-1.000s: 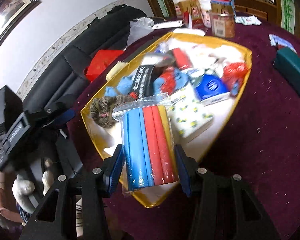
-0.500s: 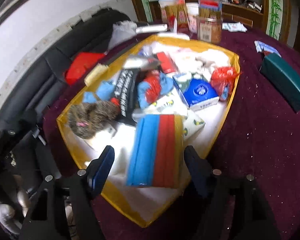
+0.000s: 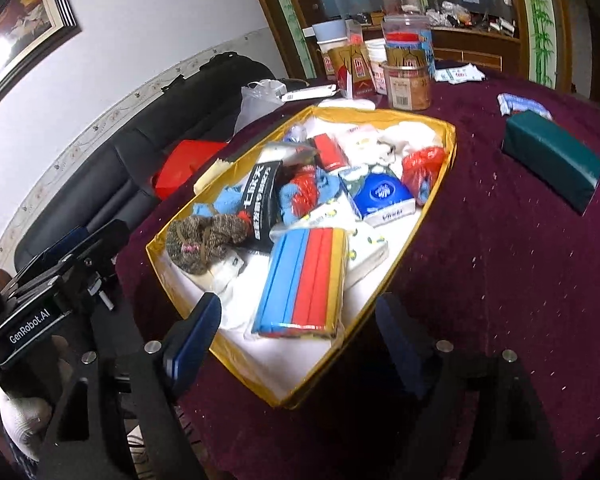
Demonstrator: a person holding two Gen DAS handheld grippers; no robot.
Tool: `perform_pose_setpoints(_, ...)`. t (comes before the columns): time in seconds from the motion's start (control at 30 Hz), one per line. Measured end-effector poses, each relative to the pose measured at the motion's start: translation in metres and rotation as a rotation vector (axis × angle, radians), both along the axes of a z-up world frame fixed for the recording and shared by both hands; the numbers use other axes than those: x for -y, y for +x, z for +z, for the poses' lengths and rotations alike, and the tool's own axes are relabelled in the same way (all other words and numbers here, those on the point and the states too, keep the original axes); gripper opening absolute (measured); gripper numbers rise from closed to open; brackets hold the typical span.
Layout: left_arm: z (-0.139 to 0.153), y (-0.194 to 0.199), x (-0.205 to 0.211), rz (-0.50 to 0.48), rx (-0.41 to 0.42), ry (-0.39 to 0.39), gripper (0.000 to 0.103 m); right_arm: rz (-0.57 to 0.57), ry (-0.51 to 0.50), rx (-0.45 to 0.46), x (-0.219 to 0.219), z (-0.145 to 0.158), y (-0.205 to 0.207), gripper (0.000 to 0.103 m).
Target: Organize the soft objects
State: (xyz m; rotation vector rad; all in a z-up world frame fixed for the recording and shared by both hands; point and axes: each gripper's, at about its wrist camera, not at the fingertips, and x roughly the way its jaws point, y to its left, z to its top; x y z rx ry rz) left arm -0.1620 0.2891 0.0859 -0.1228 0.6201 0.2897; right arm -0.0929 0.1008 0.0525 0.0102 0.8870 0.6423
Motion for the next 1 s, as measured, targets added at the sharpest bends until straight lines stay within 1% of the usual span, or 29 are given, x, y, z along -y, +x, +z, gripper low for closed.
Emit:
perform_pose_setpoints(0.1,0.003,0.001,0.005,0.015,-0.018,0.042,0.098,0.02,0.032,-0.046,0.001,-0.006,0.001,0.079)
perform_pose_setpoints(0.17,0.004,0.001,0.006,0.029,-0.017,0.052,0.099,0.047,0.027,-0.05,-0.003,-0.007,0.001,0.079)
perform_pose_setpoints(0.23,0.004,-0.001,0.007,0.036,-0.018,0.056,0.099,0.08,0.002,-0.038,-0.011,-0.009,0.0,0.085)
perform_pose_setpoints(0.33,0.003,-0.004,0.006,0.043,-0.028,0.065,0.099,0.123,-0.029,-0.005,-0.023,-0.009,-0.001,0.086)
perform_pose_setpoints(0.47,0.004,-0.009,0.003,0.052,-0.024,0.062,0.1,0.178,-0.023,-0.06,-0.037,-0.019,0.0,0.086)
perform_pose_setpoints(0.57,0.007,-0.012,0.001,0.054,-0.017,0.061,0.1,0.206,-0.043,-0.05,-0.044,-0.021,-0.005,0.086)
perform_pose_setpoints(0.77,0.008,-0.014,0.006,0.042,-0.001,0.058,0.101,0.175,-0.009,0.002,-0.031,-0.004,-0.013,0.086)
perform_pose_setpoints(1.0,0.009,-0.014,0.021,0.014,0.0,0.072,0.102,0.117,0.038,0.01,-0.003,0.006,-0.014,0.086)
